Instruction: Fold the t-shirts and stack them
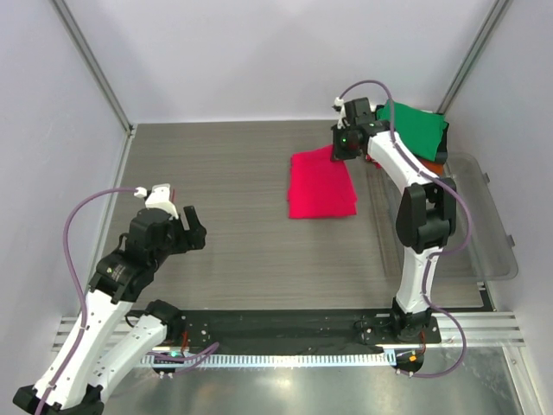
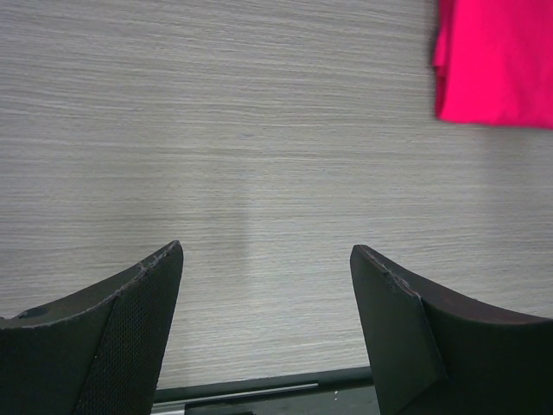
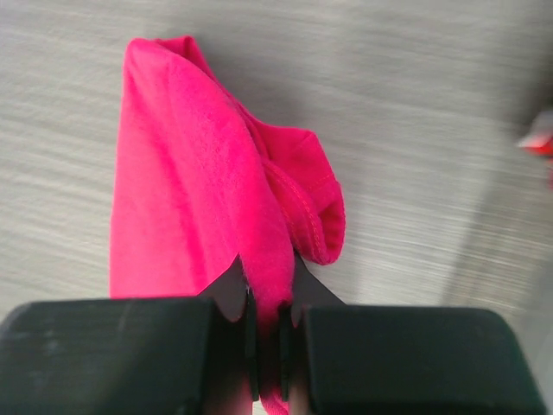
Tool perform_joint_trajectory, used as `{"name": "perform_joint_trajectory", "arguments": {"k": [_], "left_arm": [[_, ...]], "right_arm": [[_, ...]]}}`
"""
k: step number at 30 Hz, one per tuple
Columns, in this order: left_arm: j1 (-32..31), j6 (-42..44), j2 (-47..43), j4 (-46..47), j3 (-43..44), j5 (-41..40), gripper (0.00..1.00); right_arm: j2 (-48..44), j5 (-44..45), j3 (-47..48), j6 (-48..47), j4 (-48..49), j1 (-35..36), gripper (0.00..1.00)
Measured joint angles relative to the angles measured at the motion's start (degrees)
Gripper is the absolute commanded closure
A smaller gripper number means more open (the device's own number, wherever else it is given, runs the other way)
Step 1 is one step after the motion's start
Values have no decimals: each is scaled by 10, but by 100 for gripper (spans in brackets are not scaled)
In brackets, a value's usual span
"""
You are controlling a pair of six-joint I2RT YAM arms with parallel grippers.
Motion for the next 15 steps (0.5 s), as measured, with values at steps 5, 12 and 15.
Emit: {"name": "perform_joint_trajectory", "arguments": {"k": [5,12,15], "left_arm": [[0,0,2,0,0,0,21],[0,0,10,1,-1,1,21],[0,0,13,1,-2,1,21]], "right_arm": [[-15,23,34,-28,-24,-34,99],[-33,57,96,-76,-38,-67,99],[-34,72,130,-94,-41,-68,99]]}}
